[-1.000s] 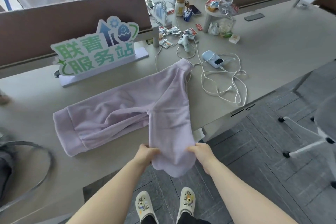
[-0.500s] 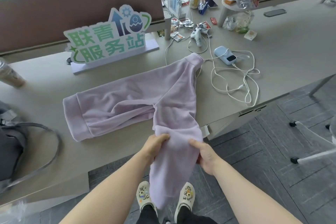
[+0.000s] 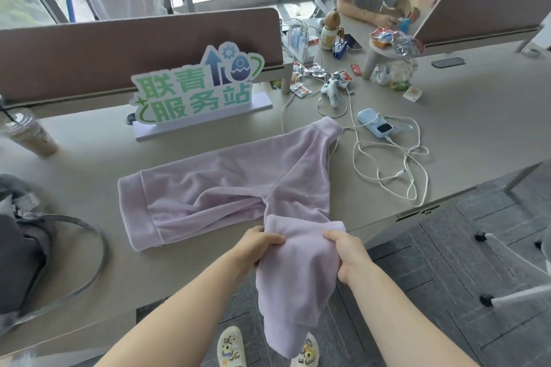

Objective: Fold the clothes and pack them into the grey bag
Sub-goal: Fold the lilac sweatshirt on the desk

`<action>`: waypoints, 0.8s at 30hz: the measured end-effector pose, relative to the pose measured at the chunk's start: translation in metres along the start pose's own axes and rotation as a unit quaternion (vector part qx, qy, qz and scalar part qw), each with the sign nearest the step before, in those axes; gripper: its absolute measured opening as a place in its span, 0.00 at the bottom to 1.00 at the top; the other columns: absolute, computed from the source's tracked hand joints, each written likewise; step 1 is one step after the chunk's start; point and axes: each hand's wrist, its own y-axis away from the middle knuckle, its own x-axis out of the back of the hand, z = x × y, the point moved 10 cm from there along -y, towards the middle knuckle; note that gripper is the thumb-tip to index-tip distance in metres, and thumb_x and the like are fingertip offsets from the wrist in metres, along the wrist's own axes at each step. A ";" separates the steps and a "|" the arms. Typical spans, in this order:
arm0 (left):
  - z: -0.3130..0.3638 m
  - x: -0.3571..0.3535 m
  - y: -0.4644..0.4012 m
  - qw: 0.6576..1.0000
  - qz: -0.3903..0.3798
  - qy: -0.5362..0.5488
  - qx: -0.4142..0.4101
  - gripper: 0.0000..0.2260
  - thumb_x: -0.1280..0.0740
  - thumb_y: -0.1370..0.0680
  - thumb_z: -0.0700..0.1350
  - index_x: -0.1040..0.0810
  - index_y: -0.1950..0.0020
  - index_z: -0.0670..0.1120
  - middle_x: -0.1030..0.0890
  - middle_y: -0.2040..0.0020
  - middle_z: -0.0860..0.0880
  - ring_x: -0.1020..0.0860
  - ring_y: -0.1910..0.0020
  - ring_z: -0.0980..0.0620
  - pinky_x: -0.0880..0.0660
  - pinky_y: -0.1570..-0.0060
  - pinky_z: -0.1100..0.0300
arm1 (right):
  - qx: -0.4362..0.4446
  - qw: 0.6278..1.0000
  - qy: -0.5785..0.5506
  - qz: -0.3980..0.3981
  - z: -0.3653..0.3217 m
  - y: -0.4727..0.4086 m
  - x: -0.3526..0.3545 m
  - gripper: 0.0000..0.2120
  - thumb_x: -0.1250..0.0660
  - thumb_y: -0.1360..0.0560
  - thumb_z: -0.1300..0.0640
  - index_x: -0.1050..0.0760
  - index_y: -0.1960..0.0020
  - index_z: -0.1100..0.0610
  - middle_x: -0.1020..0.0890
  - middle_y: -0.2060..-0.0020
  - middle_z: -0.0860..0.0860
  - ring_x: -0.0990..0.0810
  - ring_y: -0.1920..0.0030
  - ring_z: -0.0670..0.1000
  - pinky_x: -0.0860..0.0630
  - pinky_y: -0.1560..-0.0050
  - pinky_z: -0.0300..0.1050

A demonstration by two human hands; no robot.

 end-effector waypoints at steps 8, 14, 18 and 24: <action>0.077 0.092 0.002 0.991 0.124 -0.008 -0.058 0.14 0.28 0.29 0.39 0.24 0.45 0.46 0.22 0.47 0.46 0.23 0.50 0.48 0.25 0.55 0.58 | 0.121 0.976 0.174 -0.056 -0.079 0.014 -0.098 0.17 0.34 0.26 0.61 0.25 0.38 0.53 0.22 0.42 0.56 0.22 0.46 0.58 0.22 0.53 0.49; 0.118 0.196 -0.002 0.971 0.186 0.127 -0.081 0.18 0.31 0.25 0.47 0.25 0.37 0.42 0.22 0.40 0.37 0.23 0.60 0.46 0.28 0.63 0.59 | 0.186 0.948 0.221 -0.135 -0.148 0.028 -0.228 0.24 0.40 0.23 0.62 0.35 0.27 0.55 0.24 0.50 0.57 0.23 0.60 0.56 0.21 0.63 0.47; 0.130 0.224 0.006 0.943 0.283 -0.060 -0.163 0.21 0.36 0.23 0.48 0.29 0.30 0.44 0.26 0.33 0.43 0.25 0.39 0.43 0.29 0.45 0.57 | 0.185 0.953 0.168 -0.173 -0.132 0.010 -0.260 0.25 0.48 0.20 0.68 0.38 0.25 0.55 0.27 0.37 0.60 0.20 0.44 0.61 0.22 0.53 0.48; 0.159 0.189 0.013 0.826 0.344 -0.406 -0.188 0.30 0.36 0.29 0.64 0.33 0.28 0.56 0.36 0.25 0.48 0.40 0.25 0.44 0.44 0.27 0.45 | 0.236 0.881 0.400 -0.095 -0.115 -0.042 -0.226 0.21 0.44 0.24 0.70 0.27 0.34 0.60 0.23 0.39 0.59 0.23 0.43 0.56 0.25 0.44 0.48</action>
